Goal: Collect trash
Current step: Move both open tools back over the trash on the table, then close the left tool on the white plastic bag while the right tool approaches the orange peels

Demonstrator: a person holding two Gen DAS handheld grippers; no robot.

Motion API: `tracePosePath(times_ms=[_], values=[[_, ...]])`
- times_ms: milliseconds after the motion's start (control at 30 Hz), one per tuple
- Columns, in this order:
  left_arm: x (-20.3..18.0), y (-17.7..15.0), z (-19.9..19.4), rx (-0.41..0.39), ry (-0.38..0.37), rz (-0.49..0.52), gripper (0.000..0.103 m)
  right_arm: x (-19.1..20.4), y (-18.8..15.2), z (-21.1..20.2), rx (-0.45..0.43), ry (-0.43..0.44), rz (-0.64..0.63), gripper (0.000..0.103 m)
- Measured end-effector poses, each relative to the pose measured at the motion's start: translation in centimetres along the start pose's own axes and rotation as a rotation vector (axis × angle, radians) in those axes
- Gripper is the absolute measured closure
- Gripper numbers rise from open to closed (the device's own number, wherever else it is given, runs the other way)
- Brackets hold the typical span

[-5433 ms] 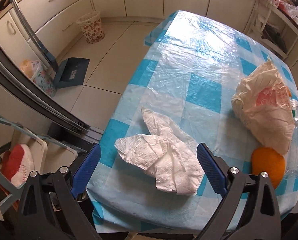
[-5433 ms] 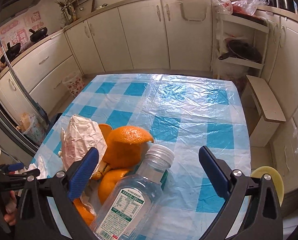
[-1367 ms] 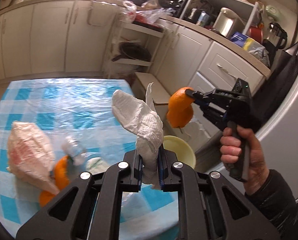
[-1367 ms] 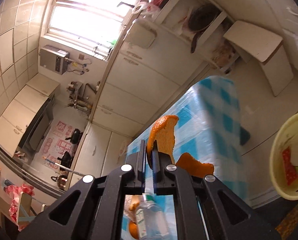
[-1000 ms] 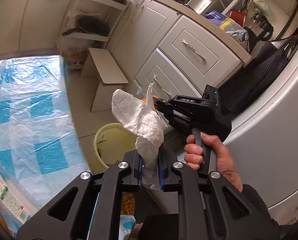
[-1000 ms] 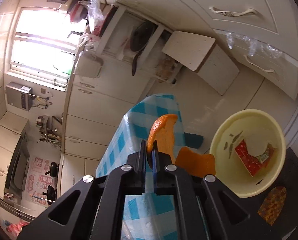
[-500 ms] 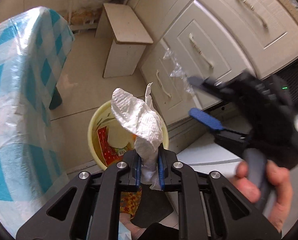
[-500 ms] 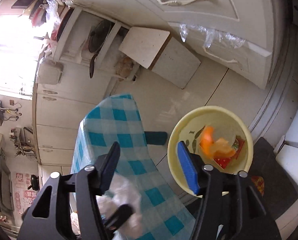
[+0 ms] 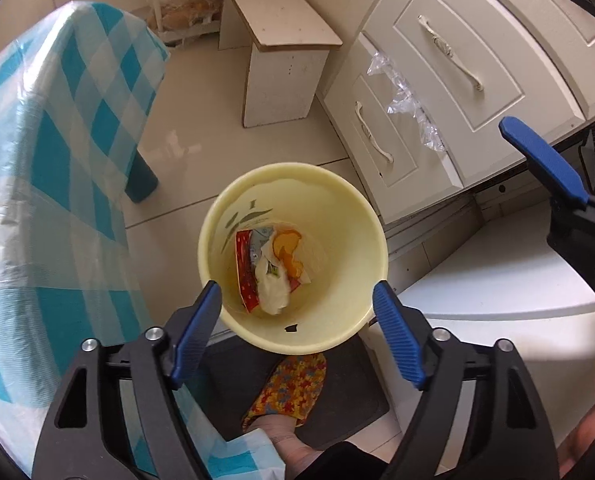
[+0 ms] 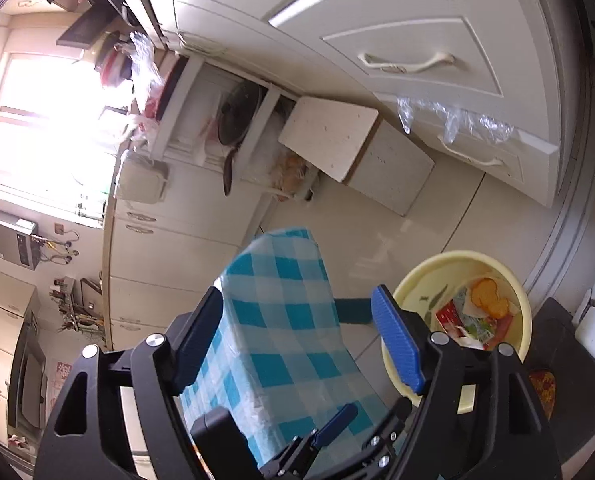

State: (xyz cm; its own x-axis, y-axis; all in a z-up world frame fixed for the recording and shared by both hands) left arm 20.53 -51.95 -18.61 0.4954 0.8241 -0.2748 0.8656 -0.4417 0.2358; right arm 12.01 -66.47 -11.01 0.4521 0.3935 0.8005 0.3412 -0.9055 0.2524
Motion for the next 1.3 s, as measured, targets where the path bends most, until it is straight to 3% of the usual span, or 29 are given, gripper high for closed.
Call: tracePosePath(times_ms=[267, 467, 700, 867, 1000, 1167, 1300], values=[[2.4, 0.1, -4.8, -0.063, -0.014, -0.015, 0.023, 2.3, -0.5, 0.2, -0.017, 0.044, -0.022, 0.026], [7.2, -2.2, -13.9, -0.246, 0.069, 0.013, 0.02, 3.8, -1.2, 0.1, -0.059, 0.058, -0.013, 0.023], [20.6, -6.7, -25.8, -0.464, 0.25, -0.148, 0.013, 7.3, -4.4, 2.7, 0.031, 0.071, -0.088, 0.022], [30.7, -8.4, -29.0, -0.475, 0.341, -0.285, 0.011, 11.1, -8.1, 4.4, 0.11, 0.084, -0.207, 0.021], [36.6, -8.9, -29.3, -0.469, 0.359, -0.343, 0.011, 15.5, -13.2, 6.2, 0.264, 0.151, -0.383, 0.021], [39.4, -9.2, -27.3, -0.432, 0.312, -0.365, 0.011, 22.1, -24.3, 7.9, 0.645, 0.368, -0.703, 0.021], [39.7, -8.8, -26.3, -0.421, 0.308, -0.351, 0.011, 22.7, -31.3, 8.9, 0.817, 0.334, -0.835, 0.023]])
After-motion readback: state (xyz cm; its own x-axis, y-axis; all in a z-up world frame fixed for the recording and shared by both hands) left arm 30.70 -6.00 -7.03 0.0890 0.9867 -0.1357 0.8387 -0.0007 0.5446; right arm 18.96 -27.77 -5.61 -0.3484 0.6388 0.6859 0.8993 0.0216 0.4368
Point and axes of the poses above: each gripper's, at about its wrist camera, not at the fingertips, and z roughly the way its jaws point, x to its left, y to its top, the point moved 1 cm from there along z, roughly the way its jaws point, and after that the axes turned 3 degrees about -z, right-handed, at the moved point
